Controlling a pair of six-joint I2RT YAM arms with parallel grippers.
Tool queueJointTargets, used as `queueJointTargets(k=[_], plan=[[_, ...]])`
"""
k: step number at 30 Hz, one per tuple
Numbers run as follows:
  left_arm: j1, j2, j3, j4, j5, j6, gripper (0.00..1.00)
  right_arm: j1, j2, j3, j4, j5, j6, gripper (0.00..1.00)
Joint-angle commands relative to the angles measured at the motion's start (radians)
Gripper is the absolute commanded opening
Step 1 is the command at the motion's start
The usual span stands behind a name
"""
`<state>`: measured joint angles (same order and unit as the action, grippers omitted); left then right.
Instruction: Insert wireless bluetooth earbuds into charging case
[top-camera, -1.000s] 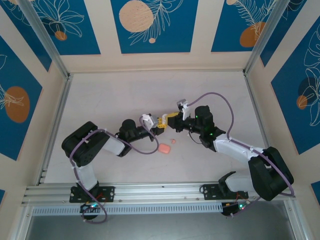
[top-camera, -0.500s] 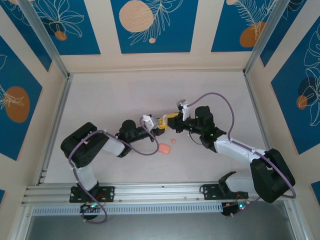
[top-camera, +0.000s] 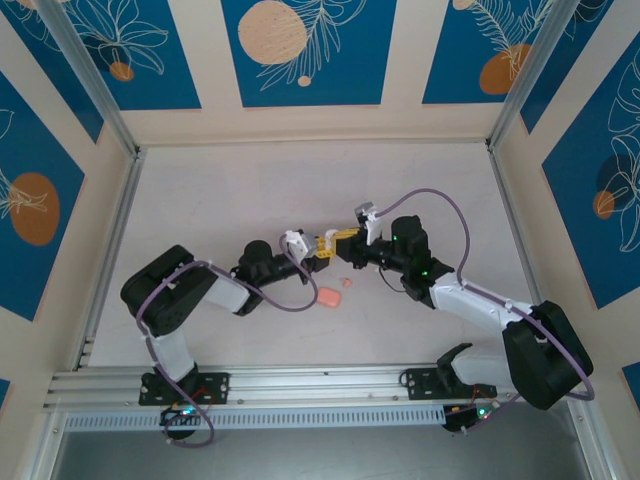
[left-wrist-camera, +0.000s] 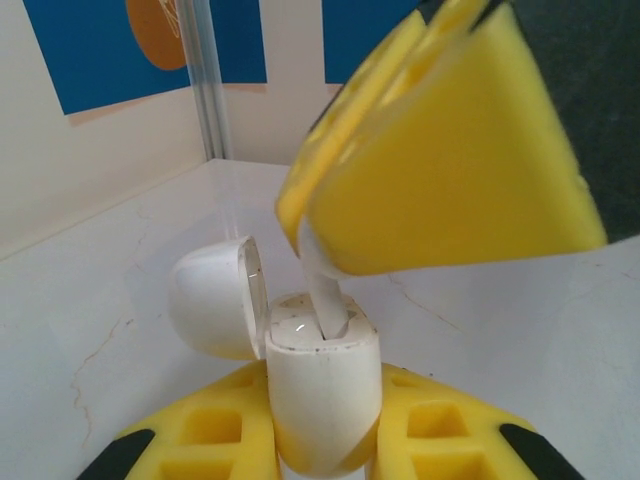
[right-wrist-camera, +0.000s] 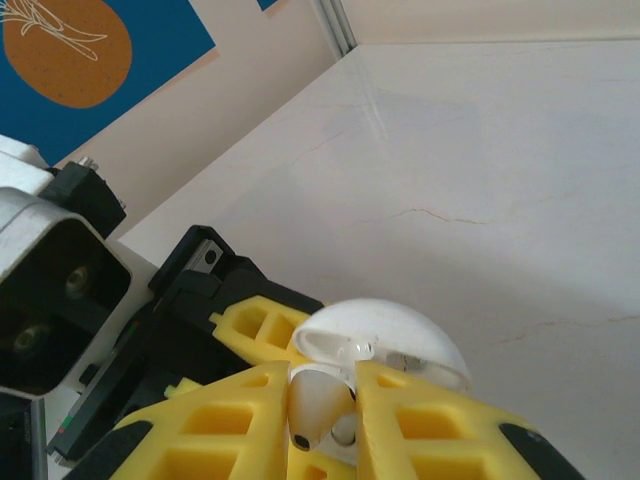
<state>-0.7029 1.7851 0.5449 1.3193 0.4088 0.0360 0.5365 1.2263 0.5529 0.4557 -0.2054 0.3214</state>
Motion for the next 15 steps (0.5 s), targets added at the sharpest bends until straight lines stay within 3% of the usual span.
queueJointTargets(k=[1,15], plan=[[-0.004,-0.05,0.012,0.087,-0.029,0.005,0.19,0.016,-0.005,-0.029,-0.052,-0.012,0.007,0.23],[-0.009,-0.052,0.011,0.087,-0.021,0.012,0.19,0.015,-0.001,0.001,-0.055,0.01,0.017,0.28]])
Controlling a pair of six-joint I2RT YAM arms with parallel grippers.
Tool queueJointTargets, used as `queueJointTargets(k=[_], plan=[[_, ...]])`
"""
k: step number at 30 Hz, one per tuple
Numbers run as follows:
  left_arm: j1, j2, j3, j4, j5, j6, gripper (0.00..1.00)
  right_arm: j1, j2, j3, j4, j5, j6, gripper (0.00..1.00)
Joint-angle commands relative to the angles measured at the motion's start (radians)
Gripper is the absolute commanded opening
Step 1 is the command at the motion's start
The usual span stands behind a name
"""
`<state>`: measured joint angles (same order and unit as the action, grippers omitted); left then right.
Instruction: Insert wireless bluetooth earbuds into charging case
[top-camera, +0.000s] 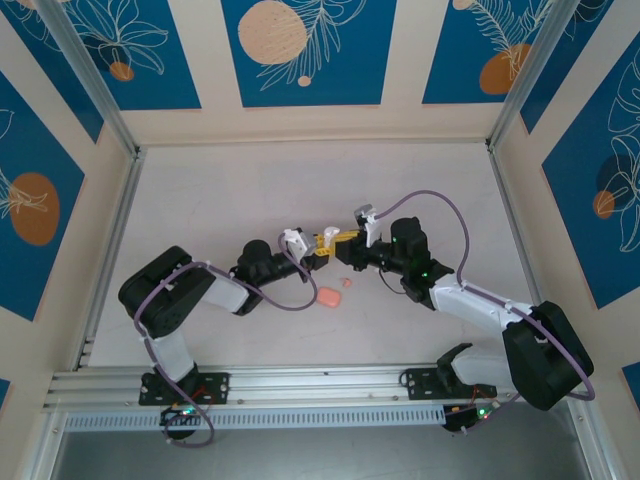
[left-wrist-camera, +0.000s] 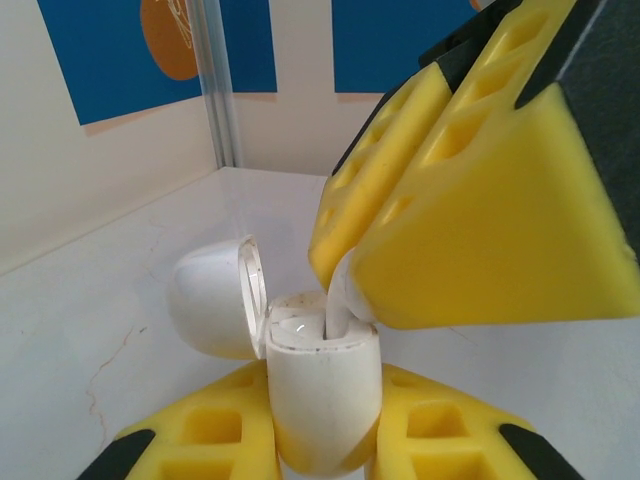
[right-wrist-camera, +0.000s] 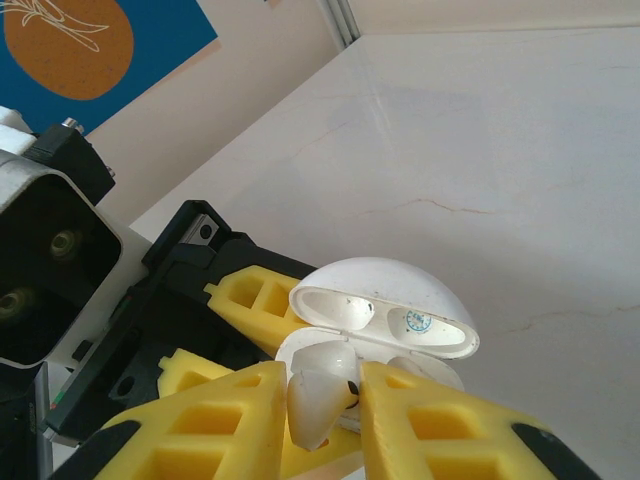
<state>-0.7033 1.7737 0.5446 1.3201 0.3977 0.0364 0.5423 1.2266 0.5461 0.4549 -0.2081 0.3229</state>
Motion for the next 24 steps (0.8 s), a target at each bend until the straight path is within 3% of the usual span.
queueJointTargets(k=[1,24], plan=[[-0.009,-0.039,0.011,0.087,-0.01,0.012,0.19,0.011,-0.001,0.009,-0.053,0.013,0.018,0.28],[-0.013,-0.025,-0.002,0.087,-0.023,0.031,0.2,-0.021,-0.002,0.04,-0.043,-0.043,0.071,0.5]])
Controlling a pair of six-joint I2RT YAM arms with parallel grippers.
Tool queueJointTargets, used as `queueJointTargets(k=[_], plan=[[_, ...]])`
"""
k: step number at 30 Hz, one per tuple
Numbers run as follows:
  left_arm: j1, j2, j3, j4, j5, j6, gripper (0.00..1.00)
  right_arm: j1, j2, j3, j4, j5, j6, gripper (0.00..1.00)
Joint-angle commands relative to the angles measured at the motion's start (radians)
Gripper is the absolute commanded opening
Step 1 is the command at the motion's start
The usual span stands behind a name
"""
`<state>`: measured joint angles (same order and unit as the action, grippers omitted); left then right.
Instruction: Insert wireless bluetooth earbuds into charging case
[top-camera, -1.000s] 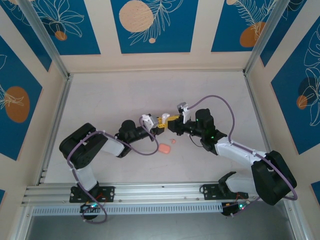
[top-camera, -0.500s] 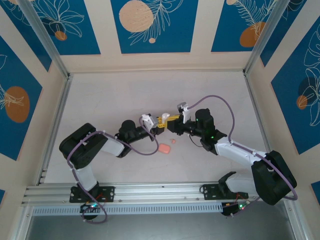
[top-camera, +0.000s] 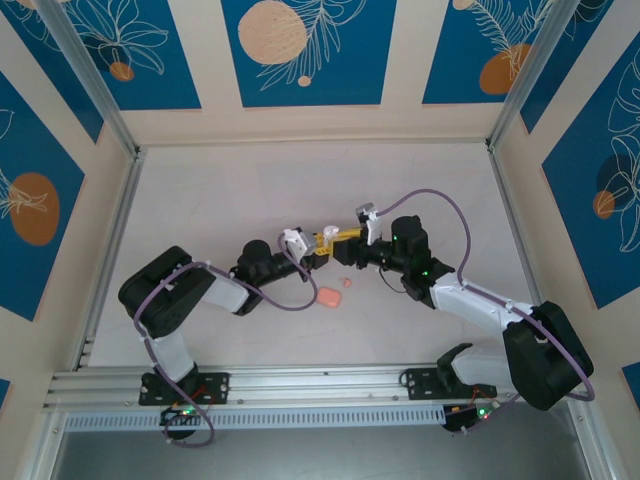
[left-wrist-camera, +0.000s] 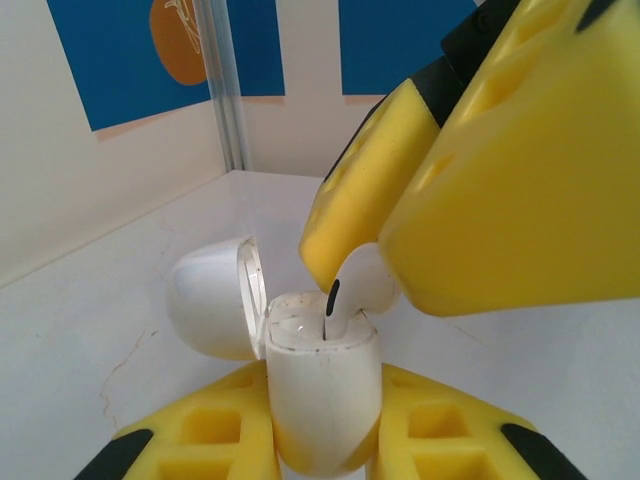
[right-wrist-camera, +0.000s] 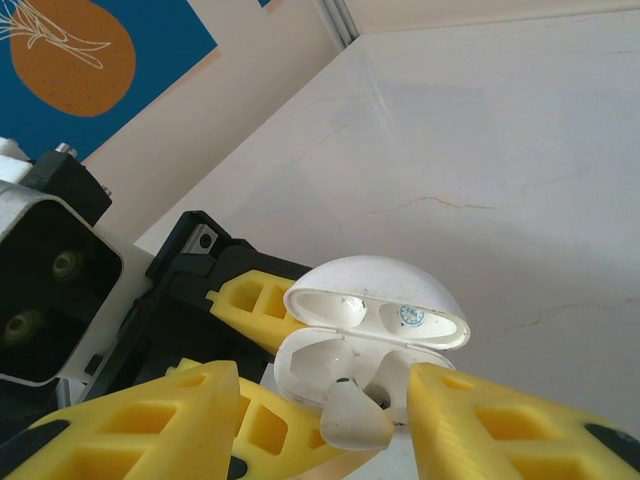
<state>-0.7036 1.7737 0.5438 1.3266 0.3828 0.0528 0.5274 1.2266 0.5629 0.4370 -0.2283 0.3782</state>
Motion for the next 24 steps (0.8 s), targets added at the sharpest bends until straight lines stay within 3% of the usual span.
queueJointTargets(k=[1,24], plan=[[-0.013,-0.025,-0.001,0.079,-0.009,0.015,0.2,-0.006,-0.001,0.025,-0.025,-0.027,0.018,0.51],[-0.013,-0.023,-0.011,0.08,-0.015,0.022,0.2,-0.024,-0.003,0.062,-0.015,-0.095,0.044,0.65]])
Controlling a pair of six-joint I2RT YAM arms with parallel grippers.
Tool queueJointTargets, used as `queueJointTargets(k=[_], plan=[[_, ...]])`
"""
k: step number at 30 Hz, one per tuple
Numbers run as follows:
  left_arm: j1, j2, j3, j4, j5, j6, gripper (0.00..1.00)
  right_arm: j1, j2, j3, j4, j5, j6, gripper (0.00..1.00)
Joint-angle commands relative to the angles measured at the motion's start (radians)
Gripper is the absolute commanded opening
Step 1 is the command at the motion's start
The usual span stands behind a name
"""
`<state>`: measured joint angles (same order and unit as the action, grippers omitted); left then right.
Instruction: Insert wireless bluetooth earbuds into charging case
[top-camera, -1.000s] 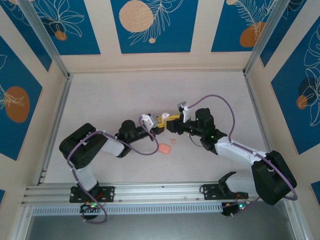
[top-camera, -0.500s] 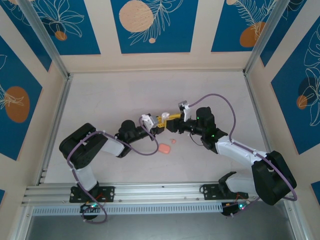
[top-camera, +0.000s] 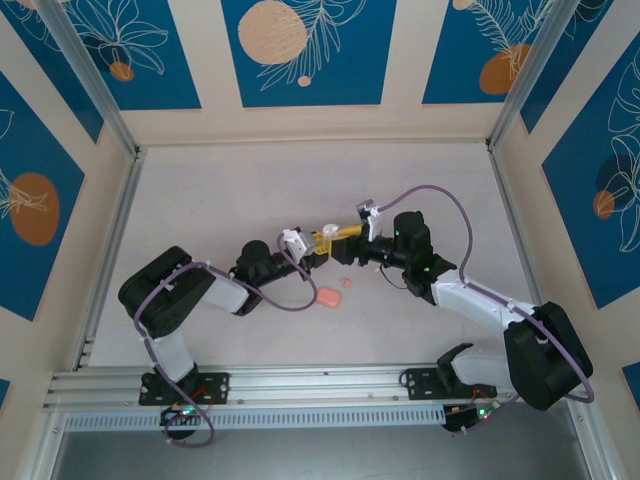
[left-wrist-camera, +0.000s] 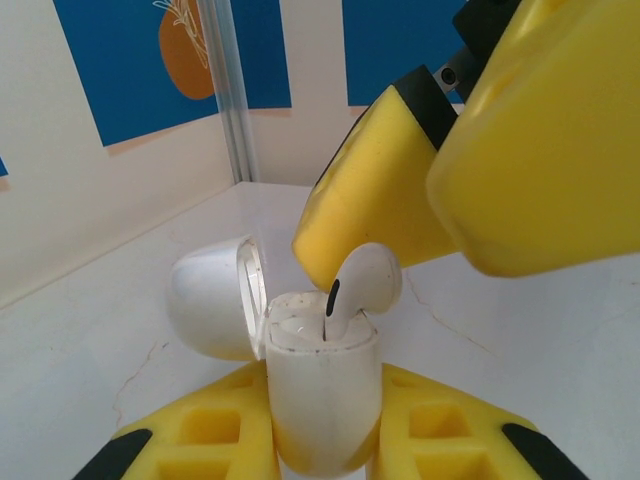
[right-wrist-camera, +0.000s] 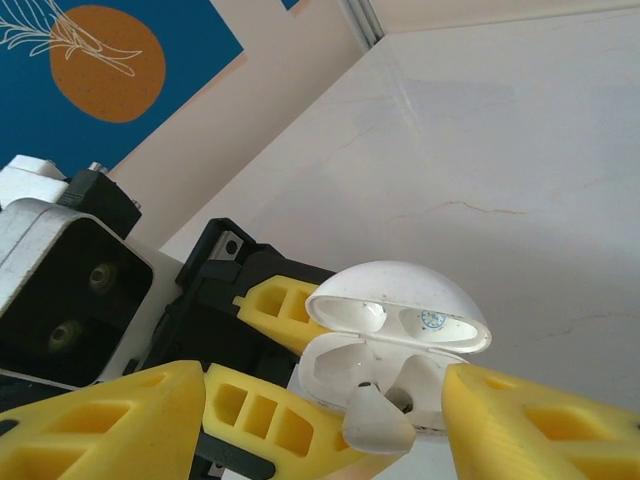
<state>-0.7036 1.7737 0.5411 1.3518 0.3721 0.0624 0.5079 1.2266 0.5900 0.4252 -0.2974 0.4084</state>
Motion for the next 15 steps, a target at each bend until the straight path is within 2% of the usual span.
queueJointTargets(k=[1,15], plan=[[-0.012,-0.023,-0.009,0.055,-0.004,0.013,0.2,-0.006,-0.003,0.037,-0.005,-0.028,0.015,0.66],[-0.013,-0.028,-0.011,0.055,-0.003,0.016,0.2,-0.027,-0.013,0.055,0.007,-0.053,0.052,0.69]])
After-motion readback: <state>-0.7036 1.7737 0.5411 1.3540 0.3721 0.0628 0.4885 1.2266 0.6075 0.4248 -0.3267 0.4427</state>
